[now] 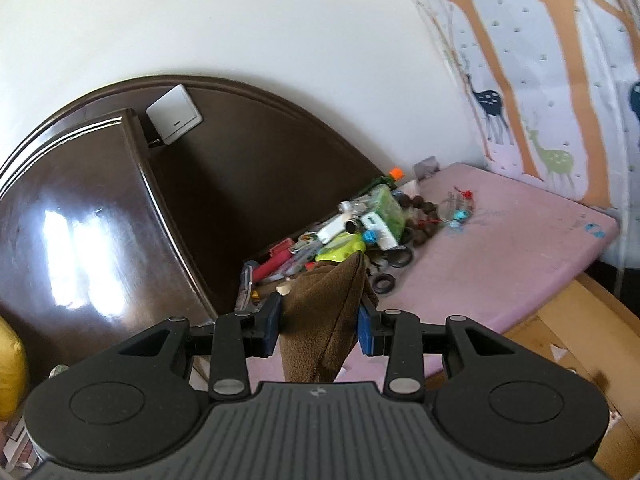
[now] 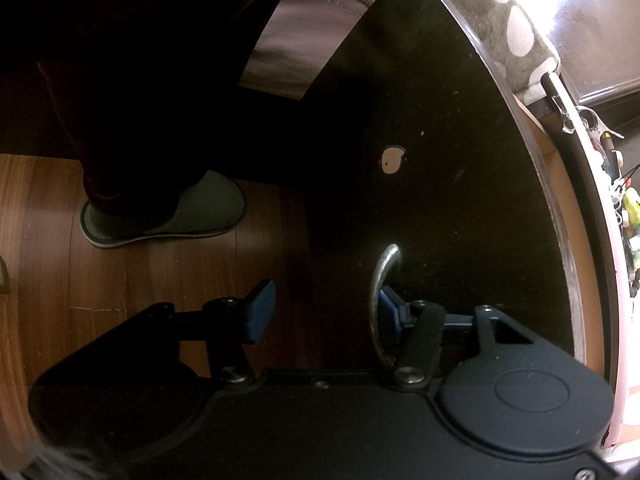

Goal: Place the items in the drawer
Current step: 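Lift the brown pouch and carry it toward the open drawer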

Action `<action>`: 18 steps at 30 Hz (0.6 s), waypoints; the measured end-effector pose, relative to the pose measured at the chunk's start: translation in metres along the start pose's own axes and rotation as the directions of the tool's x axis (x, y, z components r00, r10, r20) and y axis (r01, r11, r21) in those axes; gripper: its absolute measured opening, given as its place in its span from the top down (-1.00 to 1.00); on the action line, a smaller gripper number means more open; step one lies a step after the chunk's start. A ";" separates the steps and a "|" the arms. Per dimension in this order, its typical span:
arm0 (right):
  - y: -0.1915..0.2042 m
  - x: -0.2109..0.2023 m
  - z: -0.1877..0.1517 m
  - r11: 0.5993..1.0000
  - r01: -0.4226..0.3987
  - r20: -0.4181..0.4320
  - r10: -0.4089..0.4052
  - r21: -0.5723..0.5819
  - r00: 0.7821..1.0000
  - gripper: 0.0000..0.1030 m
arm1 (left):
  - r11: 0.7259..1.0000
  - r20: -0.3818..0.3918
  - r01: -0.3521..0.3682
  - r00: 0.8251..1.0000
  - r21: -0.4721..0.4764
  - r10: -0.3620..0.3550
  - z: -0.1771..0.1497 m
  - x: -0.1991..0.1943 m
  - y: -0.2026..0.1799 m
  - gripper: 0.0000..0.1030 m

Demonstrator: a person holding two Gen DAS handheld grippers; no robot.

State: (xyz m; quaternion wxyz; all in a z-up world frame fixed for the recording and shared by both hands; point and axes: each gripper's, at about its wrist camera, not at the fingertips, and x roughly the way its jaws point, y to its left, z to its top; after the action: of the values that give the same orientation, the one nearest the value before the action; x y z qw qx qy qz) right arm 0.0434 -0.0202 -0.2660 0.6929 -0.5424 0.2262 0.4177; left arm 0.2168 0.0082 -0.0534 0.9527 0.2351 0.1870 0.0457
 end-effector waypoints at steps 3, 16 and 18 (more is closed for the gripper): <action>0.000 0.000 0.000 1.000 0.000 0.000 0.000 0.000 1.000 -0.10 | 1.000 0.004 0.011 1.000 -0.002 -0.011 -0.003 -0.013 -0.005 0.31; 0.000 0.000 -0.002 1.000 -0.006 0.008 0.006 -0.012 1.000 -0.11 | 0.998 0.050 0.001 0.999 -0.066 0.002 0.011 -0.050 0.017 0.31; 0.000 0.000 -0.002 1.000 -0.005 0.008 0.005 -0.013 1.000 -0.11 | 0.998 0.048 0.008 0.999 -0.062 -0.005 0.012 -0.053 0.017 0.31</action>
State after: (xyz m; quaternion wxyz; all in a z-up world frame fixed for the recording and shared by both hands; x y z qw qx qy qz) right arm 0.0439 -0.0219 -0.2669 0.6892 -0.5445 0.2223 0.4232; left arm 0.1722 0.0087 -0.0184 0.9639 0.2058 0.1634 0.0427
